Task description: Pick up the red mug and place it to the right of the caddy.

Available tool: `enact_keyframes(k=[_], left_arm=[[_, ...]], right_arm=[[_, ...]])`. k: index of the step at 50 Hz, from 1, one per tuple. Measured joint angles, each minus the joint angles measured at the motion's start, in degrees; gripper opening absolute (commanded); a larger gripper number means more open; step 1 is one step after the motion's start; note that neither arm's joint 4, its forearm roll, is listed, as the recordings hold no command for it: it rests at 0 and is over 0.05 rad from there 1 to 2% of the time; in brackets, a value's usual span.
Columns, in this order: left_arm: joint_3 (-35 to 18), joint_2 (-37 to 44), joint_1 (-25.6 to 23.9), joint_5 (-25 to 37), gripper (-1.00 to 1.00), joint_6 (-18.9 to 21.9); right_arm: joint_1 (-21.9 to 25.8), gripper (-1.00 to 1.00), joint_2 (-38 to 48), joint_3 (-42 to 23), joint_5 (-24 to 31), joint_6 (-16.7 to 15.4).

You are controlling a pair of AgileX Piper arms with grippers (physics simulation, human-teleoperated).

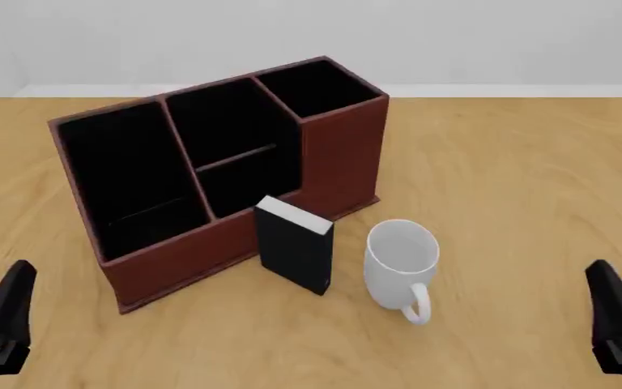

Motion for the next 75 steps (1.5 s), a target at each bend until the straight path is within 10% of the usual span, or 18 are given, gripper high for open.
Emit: enact_keyframes(k=[15,75], left_arm=[[0.00,0.00,0.00,0.00,1.00,0.00],[0.00,0.00,0.00,0.00,1.00,0.00]], right_arm=[[0.09,1.00,0.96,-1.80,1.74,-0.59],[-12.88,1.00,5.49,-28.18,45.06,-11.07]])
